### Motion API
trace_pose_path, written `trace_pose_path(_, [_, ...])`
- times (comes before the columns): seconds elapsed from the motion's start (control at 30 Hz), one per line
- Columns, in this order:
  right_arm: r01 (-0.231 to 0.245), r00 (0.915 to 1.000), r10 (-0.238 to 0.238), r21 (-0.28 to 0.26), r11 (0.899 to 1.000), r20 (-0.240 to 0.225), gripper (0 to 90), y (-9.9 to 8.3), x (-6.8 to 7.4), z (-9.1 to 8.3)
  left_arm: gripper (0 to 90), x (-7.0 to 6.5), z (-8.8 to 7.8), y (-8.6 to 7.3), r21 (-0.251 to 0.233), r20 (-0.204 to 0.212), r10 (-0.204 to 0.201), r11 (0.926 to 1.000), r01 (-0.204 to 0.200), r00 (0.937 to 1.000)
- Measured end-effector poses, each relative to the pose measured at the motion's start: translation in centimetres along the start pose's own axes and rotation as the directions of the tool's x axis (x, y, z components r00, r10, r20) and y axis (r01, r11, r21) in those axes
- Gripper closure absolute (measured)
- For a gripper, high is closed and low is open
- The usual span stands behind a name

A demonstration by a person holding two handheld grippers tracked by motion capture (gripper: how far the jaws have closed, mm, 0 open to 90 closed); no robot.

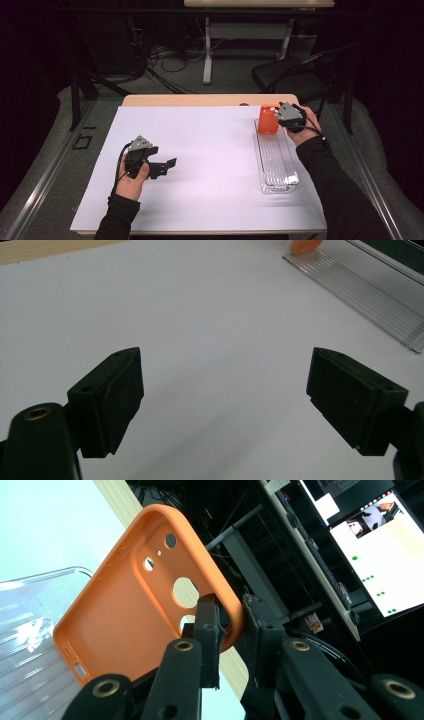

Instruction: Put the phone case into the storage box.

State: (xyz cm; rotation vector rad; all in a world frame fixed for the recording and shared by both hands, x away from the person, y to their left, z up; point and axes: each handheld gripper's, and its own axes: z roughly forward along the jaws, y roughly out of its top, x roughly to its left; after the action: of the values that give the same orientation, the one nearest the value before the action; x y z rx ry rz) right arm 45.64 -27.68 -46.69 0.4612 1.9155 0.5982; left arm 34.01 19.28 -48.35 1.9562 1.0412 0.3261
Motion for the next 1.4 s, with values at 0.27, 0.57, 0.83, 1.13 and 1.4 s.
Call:
trace_pose_path(0.27, [-0.033,0.9995,0.033,0.009,0.999,-0.002,76.2,-0.6,-0.3,0.2,15.4,0.0,0.0,0.0,0.001,0.0,-0.002,1.0,0.002,1.0])
trace_pose_path(0.57, [-0.062,0.998,0.062,0.01,0.998,-0.009,71.2,-0.5,-0.3,0.3,15.4,0.0,0.1,-0.1,0.002,0.0,-0.002,1.0,0.002,1.0])
trace_pose_path(0.83, [-0.08,0.9967,0.081,0.016,0.997,-0.01,64.2,-0.5,-0.3,0.2,15.4,0.1,0.1,-0.1,0.005,-0.002,-0.004,1.0,0.004,1.0])
trace_pose_path(1.13, [-0.106,0.9943,0.106,0.014,0.994,0.0,51.9,-0.5,-0.3,-0.5,15.4,0.1,0.0,-0.1,0.005,-0.001,-0.003,1.0,0.003,1.0])
trace_pose_path(1.4, [-0.124,0.9922,0.124,0.027,0.992,-0.005,46.0,0.0,-0.1,-2.5,15.4,0.0,-0.1,0.0,-0.002,0.0,-0.003,1.0,0.003,1.0])
